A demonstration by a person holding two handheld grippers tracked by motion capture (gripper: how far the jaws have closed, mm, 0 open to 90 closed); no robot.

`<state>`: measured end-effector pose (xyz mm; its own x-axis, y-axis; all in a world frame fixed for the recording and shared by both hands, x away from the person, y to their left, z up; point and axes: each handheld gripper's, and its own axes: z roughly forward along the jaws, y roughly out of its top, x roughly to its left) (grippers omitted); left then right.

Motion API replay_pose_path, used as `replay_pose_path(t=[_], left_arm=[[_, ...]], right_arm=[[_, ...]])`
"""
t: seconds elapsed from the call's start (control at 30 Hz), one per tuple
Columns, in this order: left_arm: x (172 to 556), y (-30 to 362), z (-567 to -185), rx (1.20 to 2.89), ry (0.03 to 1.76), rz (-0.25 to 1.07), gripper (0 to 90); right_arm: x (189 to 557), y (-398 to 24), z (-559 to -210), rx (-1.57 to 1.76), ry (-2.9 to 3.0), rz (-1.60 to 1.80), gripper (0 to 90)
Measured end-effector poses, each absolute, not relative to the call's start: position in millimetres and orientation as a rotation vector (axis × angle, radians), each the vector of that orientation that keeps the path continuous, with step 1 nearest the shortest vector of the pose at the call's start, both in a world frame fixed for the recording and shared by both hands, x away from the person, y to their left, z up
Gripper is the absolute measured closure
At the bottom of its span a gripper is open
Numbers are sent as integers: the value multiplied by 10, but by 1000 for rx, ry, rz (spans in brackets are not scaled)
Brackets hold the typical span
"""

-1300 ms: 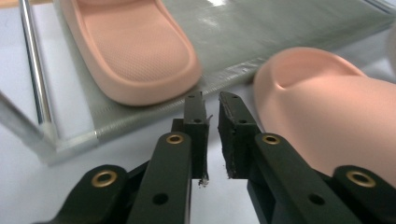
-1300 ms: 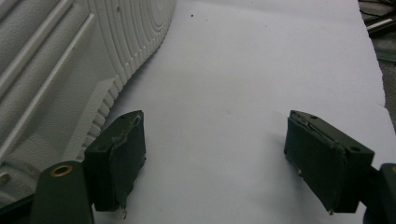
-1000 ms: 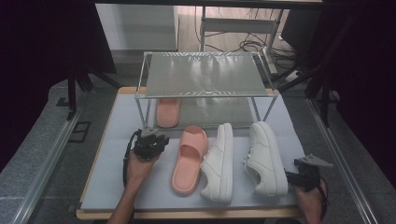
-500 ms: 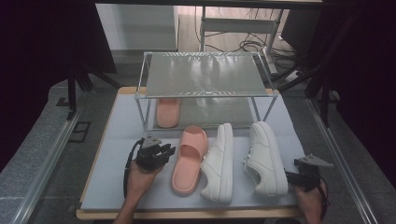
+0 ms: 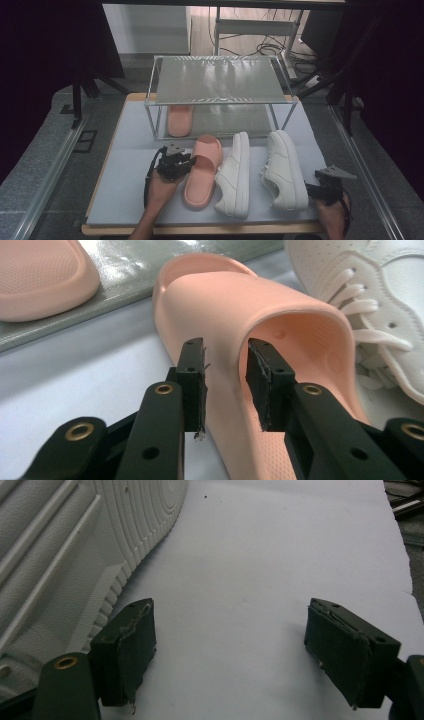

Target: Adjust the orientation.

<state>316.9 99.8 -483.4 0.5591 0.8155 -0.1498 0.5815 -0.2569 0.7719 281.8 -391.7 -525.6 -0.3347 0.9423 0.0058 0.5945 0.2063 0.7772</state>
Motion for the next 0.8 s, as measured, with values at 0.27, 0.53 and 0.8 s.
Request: replay_pose_path(t=[0.27, 0.53, 0.8], left_arm=[[3240, 948, -4833, 1982, 1148, 396, 734], [3277, 996, -4838, 1973, 1162, 396, 765], [3279, 1020, -4804, 1958, 1181, 406, 791]], right_arm=[[2818, -3917, -5256, 1423, 2010, 964, 207], [2818, -3917, -5256, 1423, 2010, 964, 207], [2818, -3917, -5256, 1423, 2010, 964, 207]])
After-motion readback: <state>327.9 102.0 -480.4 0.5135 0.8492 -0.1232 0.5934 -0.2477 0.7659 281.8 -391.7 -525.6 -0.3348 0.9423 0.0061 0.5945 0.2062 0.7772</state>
